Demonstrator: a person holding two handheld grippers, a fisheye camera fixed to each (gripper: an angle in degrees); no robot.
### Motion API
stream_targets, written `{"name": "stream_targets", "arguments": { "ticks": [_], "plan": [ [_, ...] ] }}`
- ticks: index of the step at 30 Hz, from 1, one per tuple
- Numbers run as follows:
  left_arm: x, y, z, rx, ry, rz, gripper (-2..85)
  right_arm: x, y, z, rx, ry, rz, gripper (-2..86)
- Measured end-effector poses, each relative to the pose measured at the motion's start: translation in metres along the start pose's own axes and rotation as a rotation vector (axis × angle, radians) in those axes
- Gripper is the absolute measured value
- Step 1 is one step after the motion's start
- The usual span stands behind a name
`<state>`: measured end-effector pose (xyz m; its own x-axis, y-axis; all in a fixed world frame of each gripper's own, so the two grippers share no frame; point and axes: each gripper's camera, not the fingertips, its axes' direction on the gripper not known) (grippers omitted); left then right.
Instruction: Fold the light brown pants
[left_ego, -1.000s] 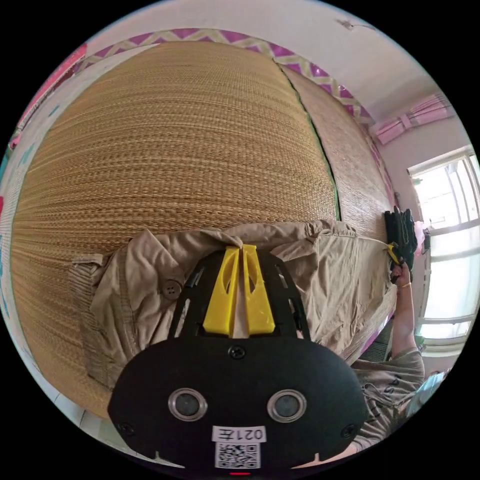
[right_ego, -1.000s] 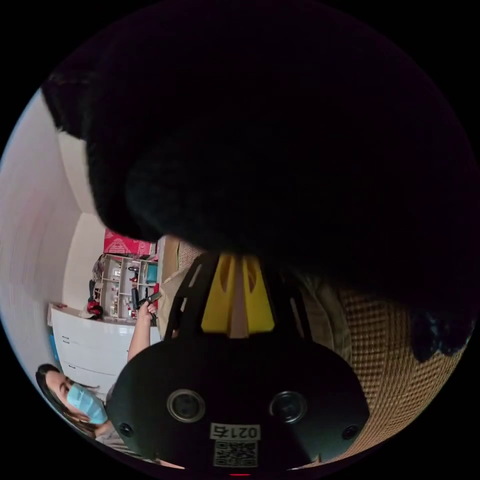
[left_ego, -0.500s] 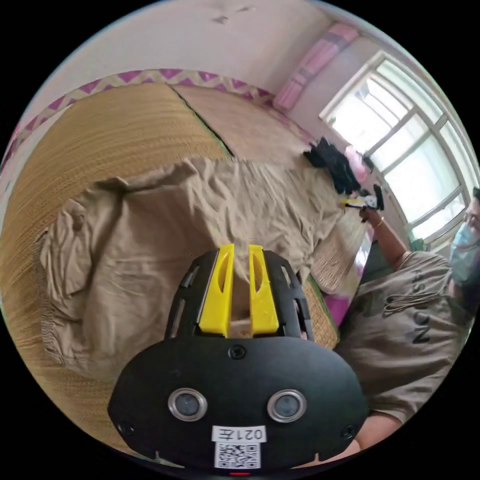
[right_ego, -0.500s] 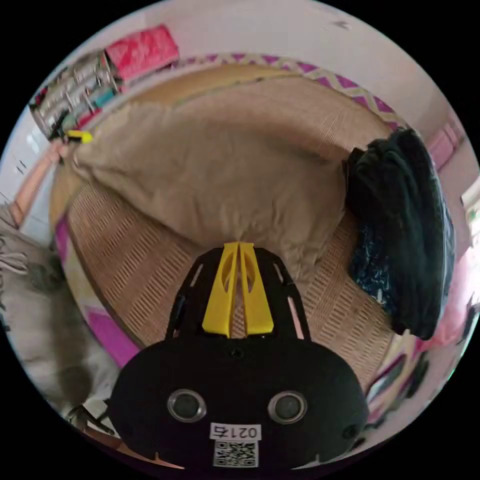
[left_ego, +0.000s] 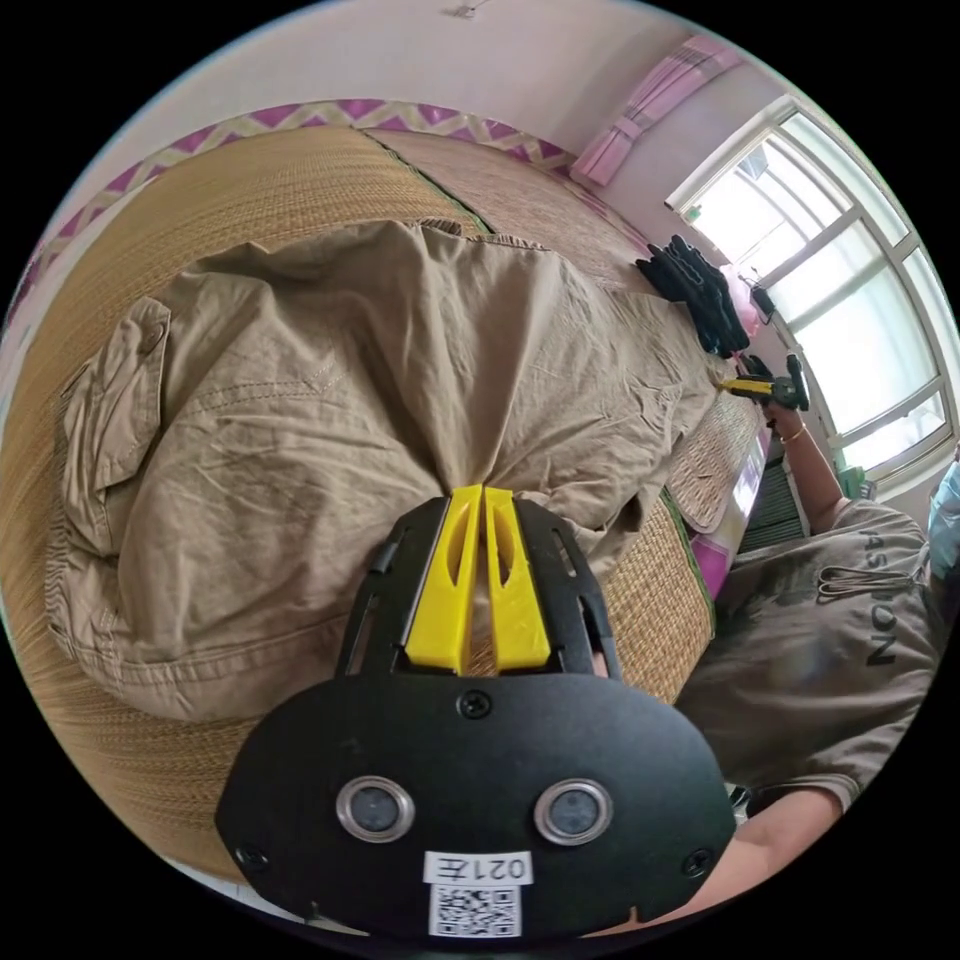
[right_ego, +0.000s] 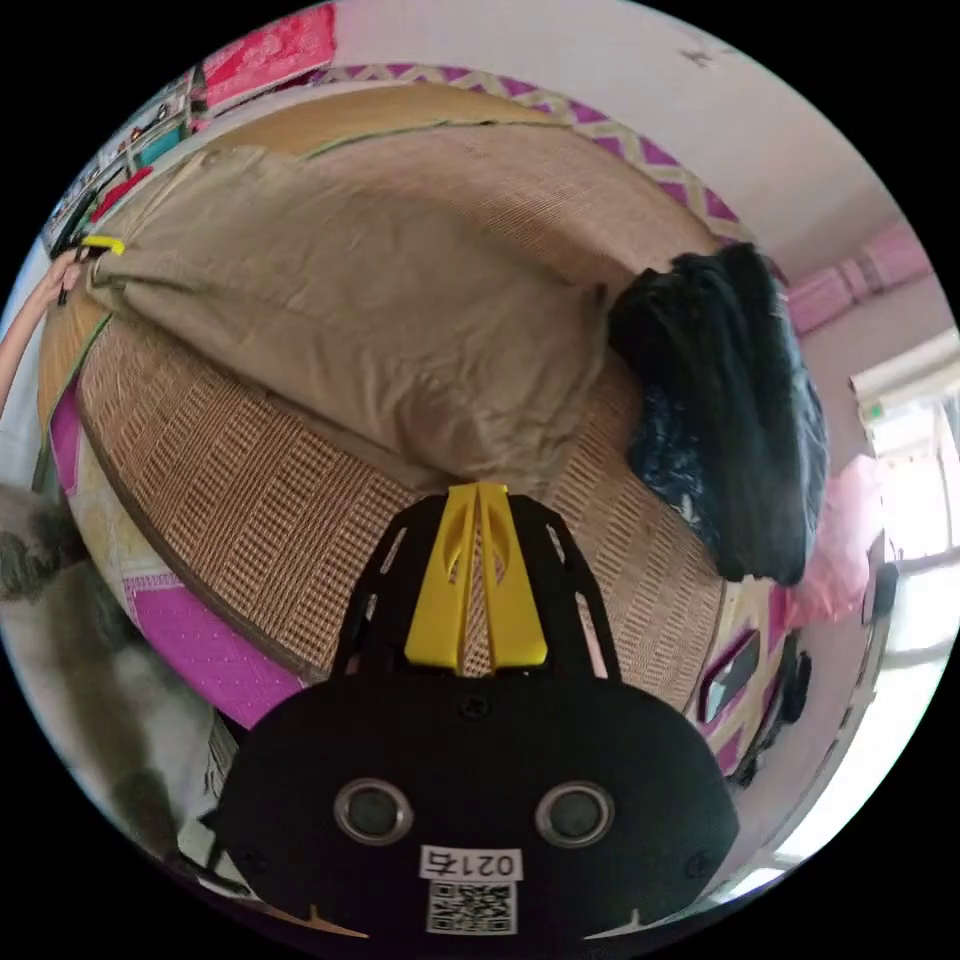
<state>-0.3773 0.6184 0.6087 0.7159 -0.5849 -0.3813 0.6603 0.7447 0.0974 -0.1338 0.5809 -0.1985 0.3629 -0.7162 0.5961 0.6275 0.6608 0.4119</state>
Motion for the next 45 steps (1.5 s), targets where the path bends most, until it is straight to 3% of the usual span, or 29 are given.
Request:
{"name": "stream_targets", "arguments": {
  "ticks": [3,8,12,16,19,22,25,29,34,41,45],
  "plan": [
    [-0.005,0.014,-0.007,0.012,-0.017,0.014,-0.9,0.039,0.038,-0.014,0.136,-0.070,0.247,0.5],
    [-0.009,0.030,-0.008,0.047,0.030,0.023,-0.9,0.102,0.109,0.022,0.285,-0.574,0.628,6.7],
    [-0.004,0.041,-0.012,0.102,0.092,0.007,-1.0,0.112,0.135,0.040,0.365,-0.719,0.769,7.2],
    [0.036,0.047,-0.033,0.247,0.133,0.052,-1.0,0.096,0.106,0.031,0.347,-0.519,0.608,5.8],
    [0.062,0.043,-0.025,0.195,0.070,0.085,-0.9,0.076,0.071,0.035,0.239,-0.324,0.467,1.7],
    [0.064,0.047,-0.001,0.036,-0.088,0.020,-0.9,0.080,0.075,0.024,0.254,-0.307,0.443,-0.6],
    [0.064,0.063,-0.009,0.109,-0.033,-0.033,-0.9,0.091,0.103,0.008,0.321,-0.373,0.476,-0.9],
    [0.072,0.069,-0.004,0.093,-0.100,-0.010,-1.0,0.092,0.122,0.033,0.262,-0.357,0.486,-1.0],
    [0.031,0.085,-0.006,0.139,0.095,-0.119,-1.0,0.095,0.128,0.046,0.284,-0.313,0.458,-1.0],
    [0.011,0.109,-0.012,0.185,0.169,-0.190,-1.0,0.130,0.133,0.042,0.241,-0.194,0.517,-0.5],
    [0.007,0.118,-0.016,0.189,0.184,-0.197,-1.0,0.160,0.149,0.033,0.274,-0.242,0.563,0.2]
  ]
}}
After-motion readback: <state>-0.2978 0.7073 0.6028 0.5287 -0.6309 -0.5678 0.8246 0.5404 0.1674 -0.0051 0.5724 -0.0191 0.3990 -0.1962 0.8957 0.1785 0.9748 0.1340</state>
